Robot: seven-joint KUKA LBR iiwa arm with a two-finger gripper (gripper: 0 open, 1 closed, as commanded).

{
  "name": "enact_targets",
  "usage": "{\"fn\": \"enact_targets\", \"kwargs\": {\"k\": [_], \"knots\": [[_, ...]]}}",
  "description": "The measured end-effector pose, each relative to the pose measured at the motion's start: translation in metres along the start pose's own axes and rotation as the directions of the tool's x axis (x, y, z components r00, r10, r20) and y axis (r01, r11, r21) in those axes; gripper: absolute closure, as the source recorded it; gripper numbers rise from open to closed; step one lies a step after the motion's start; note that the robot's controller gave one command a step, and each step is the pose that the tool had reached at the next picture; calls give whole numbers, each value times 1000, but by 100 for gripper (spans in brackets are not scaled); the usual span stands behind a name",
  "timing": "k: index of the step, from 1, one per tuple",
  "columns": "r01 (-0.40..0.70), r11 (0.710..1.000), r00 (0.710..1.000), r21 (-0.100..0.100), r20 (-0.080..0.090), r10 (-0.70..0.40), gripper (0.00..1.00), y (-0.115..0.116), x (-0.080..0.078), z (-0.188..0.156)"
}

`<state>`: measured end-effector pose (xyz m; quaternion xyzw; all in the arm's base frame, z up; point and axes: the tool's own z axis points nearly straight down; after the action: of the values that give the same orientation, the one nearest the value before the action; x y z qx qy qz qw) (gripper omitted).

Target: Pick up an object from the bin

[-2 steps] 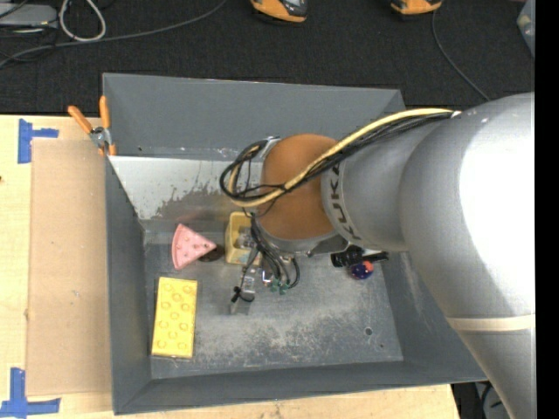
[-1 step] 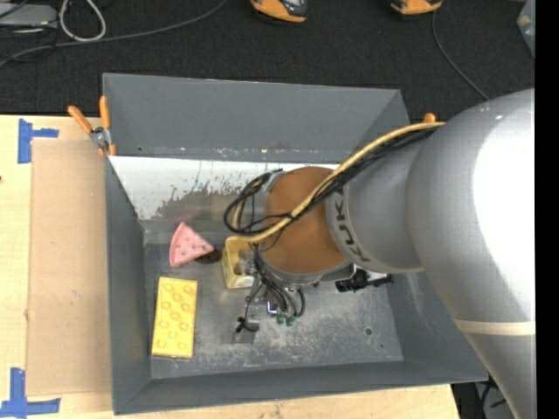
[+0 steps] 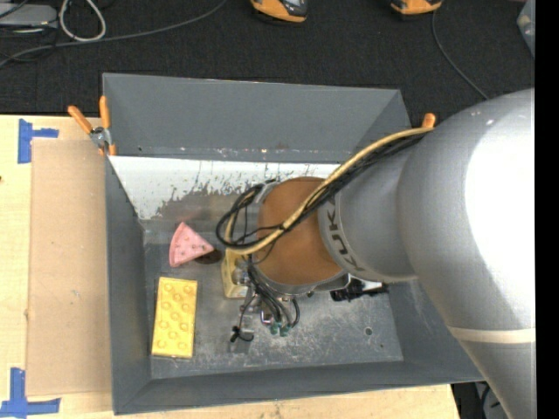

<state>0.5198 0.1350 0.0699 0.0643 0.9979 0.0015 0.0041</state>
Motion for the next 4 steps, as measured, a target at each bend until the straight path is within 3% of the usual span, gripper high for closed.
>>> {"fn": "enact_targets", "kwargs": {"k": [1, 2, 3, 4], "knots": [[-56, 998, 998, 1, -1, 56, 0, 14, 5, -4], [-113, 994, 994, 1, -1, 113, 100, 27, 15, -26], [-113, 994, 994, 1, -1, 113, 100, 27, 15, -26], [-38, 999, 999, 4, -3, 38, 100, 42, 23, -38]]}}
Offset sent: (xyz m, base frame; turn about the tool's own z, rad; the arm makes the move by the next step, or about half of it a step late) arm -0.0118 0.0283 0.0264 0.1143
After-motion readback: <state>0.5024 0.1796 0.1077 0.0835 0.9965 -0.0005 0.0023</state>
